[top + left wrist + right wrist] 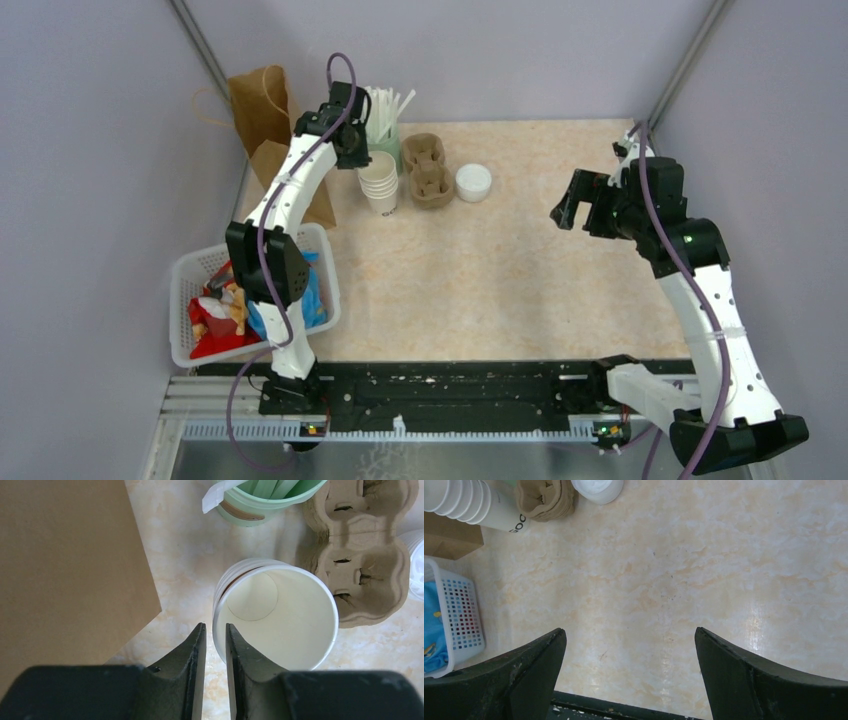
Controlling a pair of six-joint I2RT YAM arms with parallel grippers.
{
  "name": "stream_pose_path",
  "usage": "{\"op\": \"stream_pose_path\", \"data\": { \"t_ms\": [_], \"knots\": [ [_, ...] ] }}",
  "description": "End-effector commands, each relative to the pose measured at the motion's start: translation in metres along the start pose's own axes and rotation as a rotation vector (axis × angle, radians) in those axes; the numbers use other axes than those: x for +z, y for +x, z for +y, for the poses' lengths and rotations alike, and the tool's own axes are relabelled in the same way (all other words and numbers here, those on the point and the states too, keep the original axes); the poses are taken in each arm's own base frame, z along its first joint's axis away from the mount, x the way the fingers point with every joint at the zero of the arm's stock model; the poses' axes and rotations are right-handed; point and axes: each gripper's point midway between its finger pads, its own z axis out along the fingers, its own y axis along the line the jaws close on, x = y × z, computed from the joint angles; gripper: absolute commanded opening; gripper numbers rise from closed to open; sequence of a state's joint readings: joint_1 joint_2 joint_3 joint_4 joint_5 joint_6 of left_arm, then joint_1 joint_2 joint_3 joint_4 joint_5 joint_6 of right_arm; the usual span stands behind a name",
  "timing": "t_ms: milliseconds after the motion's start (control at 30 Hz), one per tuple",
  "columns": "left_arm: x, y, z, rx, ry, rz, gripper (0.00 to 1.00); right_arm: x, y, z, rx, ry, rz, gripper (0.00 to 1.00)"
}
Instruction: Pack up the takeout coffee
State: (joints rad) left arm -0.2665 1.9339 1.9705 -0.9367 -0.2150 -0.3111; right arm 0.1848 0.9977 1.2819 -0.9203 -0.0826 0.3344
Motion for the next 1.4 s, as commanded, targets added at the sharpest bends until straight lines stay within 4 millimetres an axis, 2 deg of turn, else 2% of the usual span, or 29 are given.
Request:
{"op": "stream_pose_path", "data": {
  "t_ms": [0,300,400,567,733,900,967,1033,1233,1367],
  "knots": [
    [0.003,-0.008,0.006,0.011,-0.017,-0.027,0.26,0.003,-0.006,0.004,0.01,-0.026,-0.029,0.99],
    [0.007,-0.006,0.005,0.016,-0.01,-0.017,0.23,0.004,-0.004,0.004,0.024,-0.028,-0.026,0.99],
    [0.008,-0.007,0.004,0.017,-0.002,-0.018,0.19,0.004,-0.003,0.005,0.027,-0.03,-0.022,0.99],
    [0.01,-0.006,0.001,0.016,0.013,-0.011,0.22,0.004,-0.002,0.004,0.03,-0.03,-0.02,0.99],
    [0.01,-0.008,0.001,0.017,0.011,-0.016,0.16,0.005,0.0,0.005,0.035,-0.031,-0.013,0.99],
    [0.011,-0.007,-0.001,0.015,0.017,-0.01,0.18,0.006,0.001,0.004,0.036,-0.03,-0.01,0.99],
    [0.011,-0.007,-0.001,0.014,0.021,-0.009,0.15,0.006,0.0,0.004,0.036,-0.03,-0.011,0.99],
    [0.009,-0.01,-0.001,0.011,0.018,-0.016,0.1,0.006,0.001,0.005,0.036,-0.03,-0.008,0.99],
    [-0.005,-0.021,-0.002,-0.012,0.029,-0.045,0.02,0.006,0.001,0.004,0.033,-0.028,-0.005,0.98],
    [-0.015,-0.028,-0.002,-0.024,0.034,-0.065,0.0,0.005,0.002,0.003,0.031,-0.026,-0.001,0.98]
  ]
}}
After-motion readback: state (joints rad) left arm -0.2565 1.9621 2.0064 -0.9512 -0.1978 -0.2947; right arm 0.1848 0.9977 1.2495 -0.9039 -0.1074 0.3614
